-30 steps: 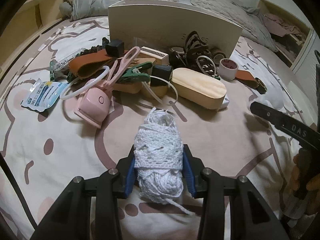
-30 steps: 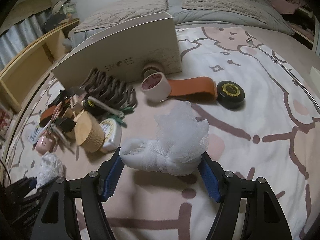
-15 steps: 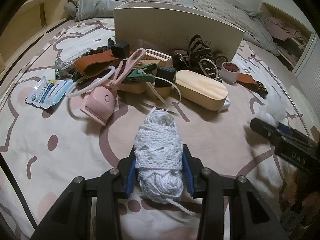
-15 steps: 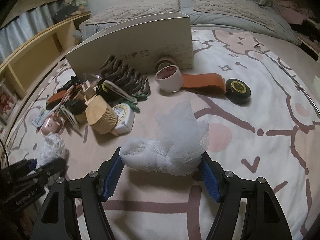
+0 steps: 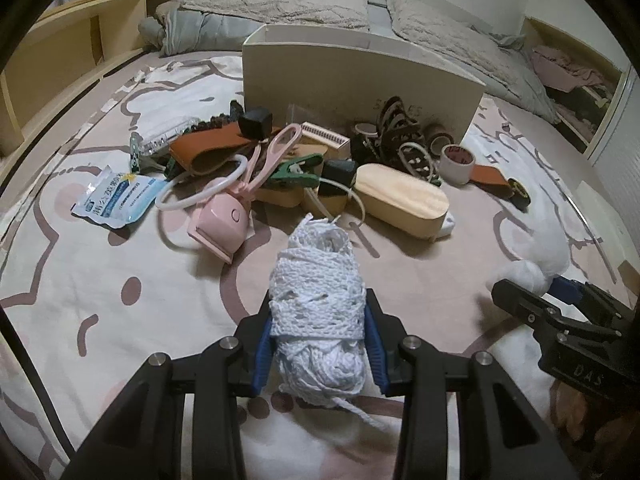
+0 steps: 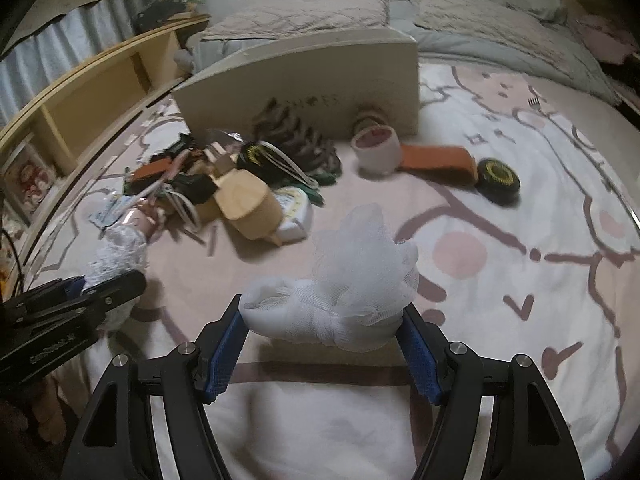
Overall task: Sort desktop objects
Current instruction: 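Carry the lace ball and mesh sponge with both grippers over the white box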
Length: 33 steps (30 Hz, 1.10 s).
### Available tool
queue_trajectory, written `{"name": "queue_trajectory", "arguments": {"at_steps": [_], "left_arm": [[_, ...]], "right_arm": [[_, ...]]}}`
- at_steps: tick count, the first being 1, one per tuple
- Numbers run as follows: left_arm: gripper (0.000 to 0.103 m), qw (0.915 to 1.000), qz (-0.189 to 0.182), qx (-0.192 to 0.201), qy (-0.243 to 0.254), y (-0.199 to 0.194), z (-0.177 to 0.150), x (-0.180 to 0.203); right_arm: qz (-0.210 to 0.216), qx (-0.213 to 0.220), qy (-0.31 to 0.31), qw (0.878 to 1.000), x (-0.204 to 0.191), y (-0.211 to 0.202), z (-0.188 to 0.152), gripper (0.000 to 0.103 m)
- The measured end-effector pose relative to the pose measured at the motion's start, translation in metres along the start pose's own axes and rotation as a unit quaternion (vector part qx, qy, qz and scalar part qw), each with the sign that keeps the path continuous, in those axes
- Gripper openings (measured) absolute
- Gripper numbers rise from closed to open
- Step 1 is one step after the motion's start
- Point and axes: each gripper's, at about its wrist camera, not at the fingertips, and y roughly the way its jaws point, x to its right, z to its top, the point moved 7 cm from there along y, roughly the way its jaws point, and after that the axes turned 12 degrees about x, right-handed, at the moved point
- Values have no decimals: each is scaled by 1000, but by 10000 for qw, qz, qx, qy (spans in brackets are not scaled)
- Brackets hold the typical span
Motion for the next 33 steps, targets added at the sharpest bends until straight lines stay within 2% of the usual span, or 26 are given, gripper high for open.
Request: {"name": "queue_trajectory", "arguments": {"at_steps": [14, 25, 33], "left_arm": [[39, 9992, -92, 401, 16, -28, 33, 15], [39, 9961, -213, 853, 117, -57, 83, 34], [39, 9934, -268, 1095, 197, -74, 125, 47]], "right_arm": [[35, 282, -416, 9987, -12, -29, 44, 73], [-34, 737, -654, 9951, -21, -57, 94, 73], [17, 812, -582, 9950, -25, -73, 134, 73]]}}
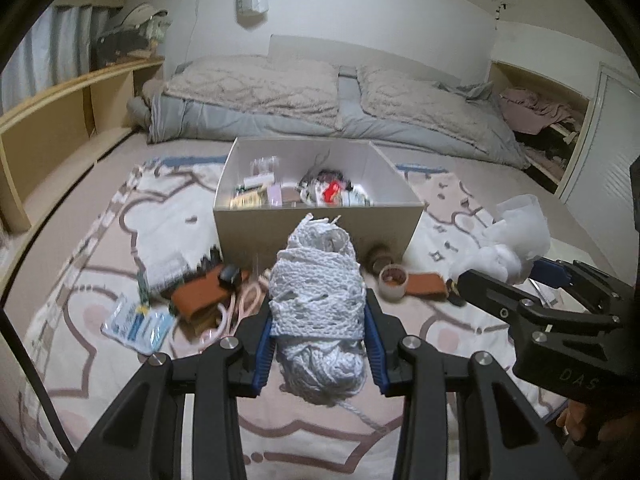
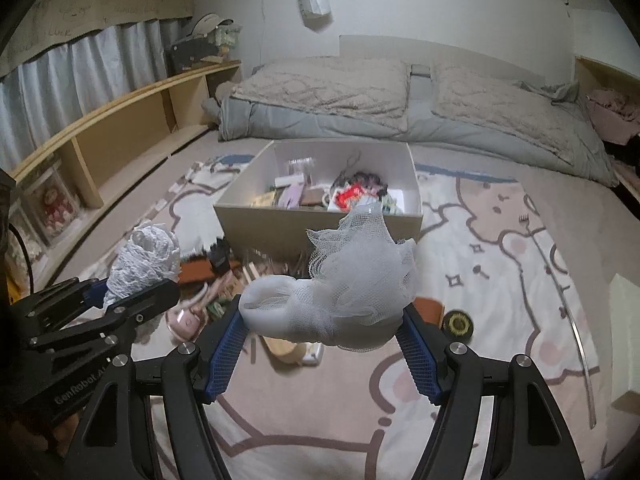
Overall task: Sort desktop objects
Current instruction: 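Carry the lace ball and mesh sponge with both grippers over the white box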
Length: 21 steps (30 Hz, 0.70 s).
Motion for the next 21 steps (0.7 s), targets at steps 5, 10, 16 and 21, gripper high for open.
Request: {"name": "queue_trajectory", "arguments": {"at_steps": [5, 10, 16, 21], "left_arm": [[39, 9998, 22, 181, 69, -3, 30, 1], [39, 9993, 78, 354, 80, -4, 62, -6], [39, 9985, 145, 526, 39, -3, 95, -14], [39, 9979, 156, 624, -5, 6, 115, -15]], "right_arm": [[-71, 105, 16, 9999, 2, -7, 29, 73], [-138, 264, -24, 9996, 5, -12, 55, 73], [-105, 425, -24, 9990, 7, -10, 83, 73], [-69, 512, -99, 9986, 7, -2, 105, 73]]}}
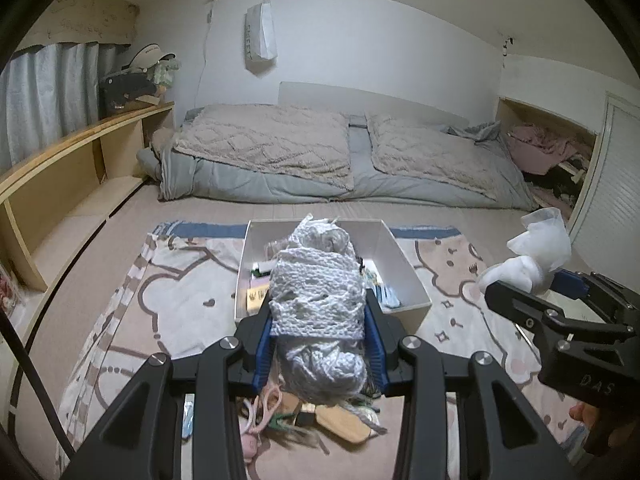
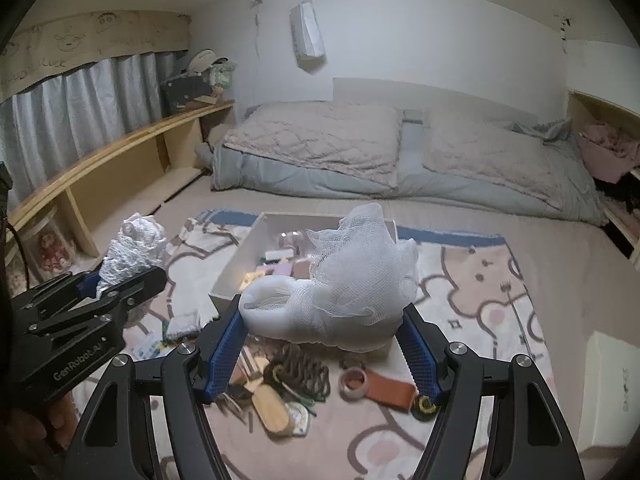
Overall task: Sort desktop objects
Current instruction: 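Carry the lace ball and mesh sponge with both grippers over the white box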
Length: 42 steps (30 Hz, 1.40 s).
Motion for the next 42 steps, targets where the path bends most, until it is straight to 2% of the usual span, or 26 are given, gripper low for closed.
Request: {"name": "queue_trajectory", "arguments": {"at_steps": [10, 14, 19, 31, 42], "left_arm": [[39, 9998, -50, 201, -15, 41, 27, 2], [39, 9994, 14, 321, 111, 62, 34, 2], [39, 9995, 25, 313, 24, 95, 38, -2], [39, 9998, -82, 138, 121, 172, 47, -12], [39, 9989, -153, -417, -118, 233, 15, -23]], "right_arm": [[-34, 240, 47, 9997, 5, 35, 32, 73], [-91, 273, -61, 9996, 11, 56, 36, 73], [-119, 204, -14, 9997, 26, 85, 34, 73], [-156, -83, 80, 9998, 47, 166, 24, 73], [-211, -326, 92, 9992, 54, 202, 9, 73]]}}
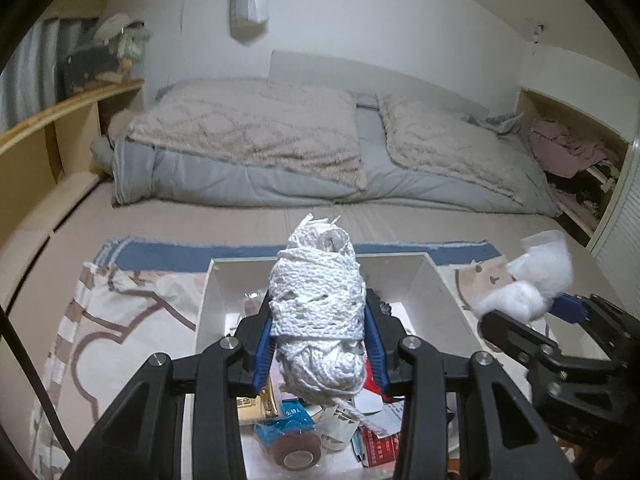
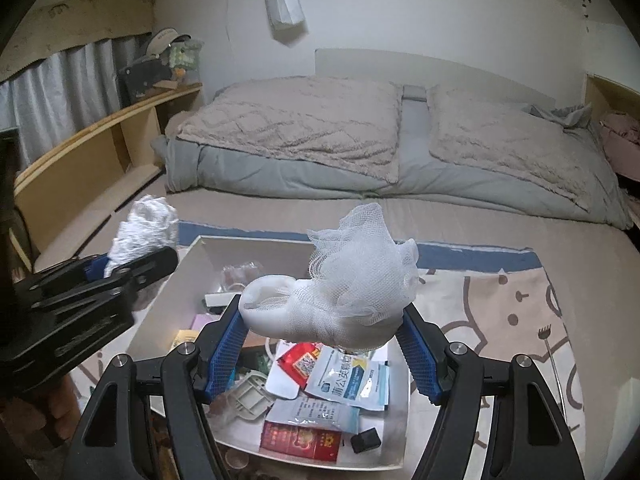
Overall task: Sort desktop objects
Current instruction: 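Carry the lace ball and mesh sponge with both grippers over the white box, then open both grippers to drop the lace ball and mesh sponge into the box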
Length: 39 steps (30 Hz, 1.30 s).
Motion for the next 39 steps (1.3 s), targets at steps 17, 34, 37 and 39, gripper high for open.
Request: {"name": "queue_trajectory", "arguments": {"at_steps": [17, 34, 37, 39], "left_arm": [[39, 9955, -63, -707, -623, 75, -27, -2], [68, 9948, 162, -747, -673, 97, -34, -5], [71, 9954, 142, -719, -611, 92, -31, -5], [72, 9962, 155, -665, -540, 88, -27, -6]], "right_arm": [[-117, -397, 115, 9991, 14, 40, -21, 73], [-155, -581, 152, 9981, 23, 60, -32, 73], [-149, -560, 177, 9982, 23, 62, -30, 73], [-145, -529, 203, 9983, 23, 65, -27, 73]]}}
